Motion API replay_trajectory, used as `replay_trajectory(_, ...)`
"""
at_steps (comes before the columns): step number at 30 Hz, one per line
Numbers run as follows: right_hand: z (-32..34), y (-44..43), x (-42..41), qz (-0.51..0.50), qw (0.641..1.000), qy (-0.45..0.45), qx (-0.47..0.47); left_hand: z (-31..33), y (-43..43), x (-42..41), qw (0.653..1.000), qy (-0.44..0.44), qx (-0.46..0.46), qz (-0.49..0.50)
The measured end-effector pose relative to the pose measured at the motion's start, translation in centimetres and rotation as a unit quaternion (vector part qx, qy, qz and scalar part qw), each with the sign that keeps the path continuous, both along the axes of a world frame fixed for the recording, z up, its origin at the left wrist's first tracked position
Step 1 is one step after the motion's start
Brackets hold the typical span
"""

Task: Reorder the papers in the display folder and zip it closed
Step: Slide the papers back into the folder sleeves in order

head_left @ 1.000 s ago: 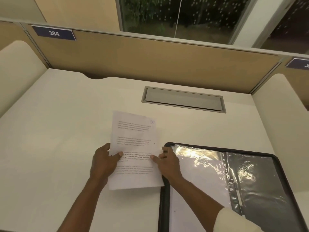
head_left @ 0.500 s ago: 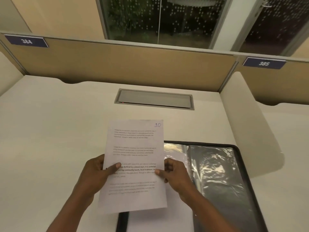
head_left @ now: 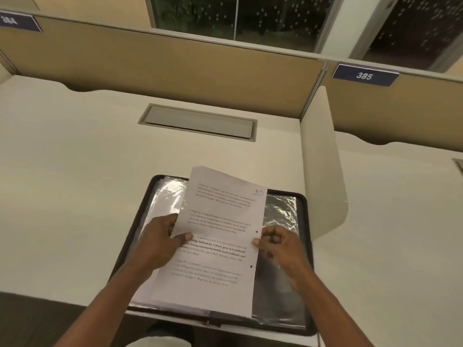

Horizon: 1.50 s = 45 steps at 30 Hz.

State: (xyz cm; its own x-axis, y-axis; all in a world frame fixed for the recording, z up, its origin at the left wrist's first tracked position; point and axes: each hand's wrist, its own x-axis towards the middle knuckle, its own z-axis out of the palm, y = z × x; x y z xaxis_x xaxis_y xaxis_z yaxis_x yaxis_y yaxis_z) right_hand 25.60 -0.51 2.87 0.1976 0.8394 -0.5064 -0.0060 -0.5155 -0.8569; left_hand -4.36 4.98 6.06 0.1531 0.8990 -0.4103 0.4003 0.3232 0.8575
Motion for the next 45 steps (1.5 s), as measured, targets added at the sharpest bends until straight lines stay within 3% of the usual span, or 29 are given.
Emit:
replay_trajectory(5, 3.0, 3.4, 4.0, -0.009, 0.998, -0.011, 0.055, -0.1, 0.2, 1.6, 0.996, 0.060, 0.024, -0.067)
replay_trajectory(11, 6.3, 8.9, 6.4, 0.142, 0.978, -0.131, 0.083, -0.7, 2.6, 2.0, 0.990, 0.101, 0.029, -0.097)
replay_trajectory(16, 7.9, 13.5, 6.4, 0.338, 0.906, -0.255, 0.012, -1.4, 4.5, 3.0, 0.991, 0.077, 0.009, -0.110)
replay_trajectory(20, 7.7, 16.6, 5.8, 0.415, 0.860, -0.297, -0.022, -1.6, 5.9, 4.7, 0.990, 0.069, 0.014, -0.126)
replay_trajectory(23, 7.3, 18.7, 5.9, 0.421, 0.844, -0.331, -0.035, -2.0, 7.0, 6.1, 0.989, 0.082, 0.036, -0.114)
replay_trajectory(28, 8.4, 23.5, 8.5, 0.399, 0.824, -0.403, -0.013, -3.1, 7.0, 8.7, 0.946, 0.307, 0.105, 0.020)
replay_trajectory(30, 9.4, 25.6, 9.9, 0.390, 0.813, -0.433, -0.001, -3.3, 6.1, 10.1, 0.928, 0.351, 0.114, 0.051)
replay_trajectory(34, 11.2, 29.8, 12.8, 0.373, 0.807, -0.457, 0.013, -4.3, 4.0, 14.8, 0.905, 0.407, 0.119, 0.009)
replay_trajectory(45, 13.7, 37.9, 17.2, 0.419, 0.743, -0.522, 0.022, -7.8, 4.8, 32.3, 0.919, 0.381, 0.071, -0.074)
